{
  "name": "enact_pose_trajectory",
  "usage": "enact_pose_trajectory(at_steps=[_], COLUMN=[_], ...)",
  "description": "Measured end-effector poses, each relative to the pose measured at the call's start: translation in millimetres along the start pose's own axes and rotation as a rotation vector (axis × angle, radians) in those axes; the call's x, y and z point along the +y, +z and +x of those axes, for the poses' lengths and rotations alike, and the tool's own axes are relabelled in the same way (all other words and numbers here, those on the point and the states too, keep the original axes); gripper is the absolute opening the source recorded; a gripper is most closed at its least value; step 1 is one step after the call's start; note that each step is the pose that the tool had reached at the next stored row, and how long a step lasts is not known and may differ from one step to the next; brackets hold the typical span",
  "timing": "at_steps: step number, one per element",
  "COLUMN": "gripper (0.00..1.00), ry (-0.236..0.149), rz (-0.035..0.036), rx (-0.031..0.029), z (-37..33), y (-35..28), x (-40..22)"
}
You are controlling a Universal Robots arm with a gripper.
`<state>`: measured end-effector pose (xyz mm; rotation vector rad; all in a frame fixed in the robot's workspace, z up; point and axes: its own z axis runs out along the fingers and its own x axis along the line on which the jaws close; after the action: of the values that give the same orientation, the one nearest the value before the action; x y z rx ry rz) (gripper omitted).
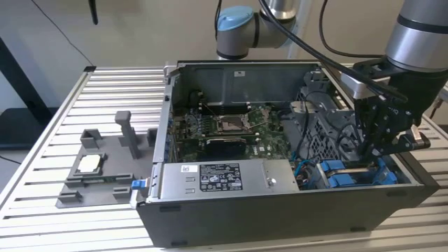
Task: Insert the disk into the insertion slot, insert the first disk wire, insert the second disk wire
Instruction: 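Insert the first disk wire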
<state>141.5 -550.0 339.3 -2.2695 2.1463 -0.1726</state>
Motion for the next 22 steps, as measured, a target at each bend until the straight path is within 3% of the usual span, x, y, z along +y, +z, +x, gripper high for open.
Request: enact_pose_trajectory(at_steps=[22], gripper=[0.19], ry=[0.000], rz=[0.0004], rx=[-0.0008], z=[0.1], y=[0.4], x=[0.1])
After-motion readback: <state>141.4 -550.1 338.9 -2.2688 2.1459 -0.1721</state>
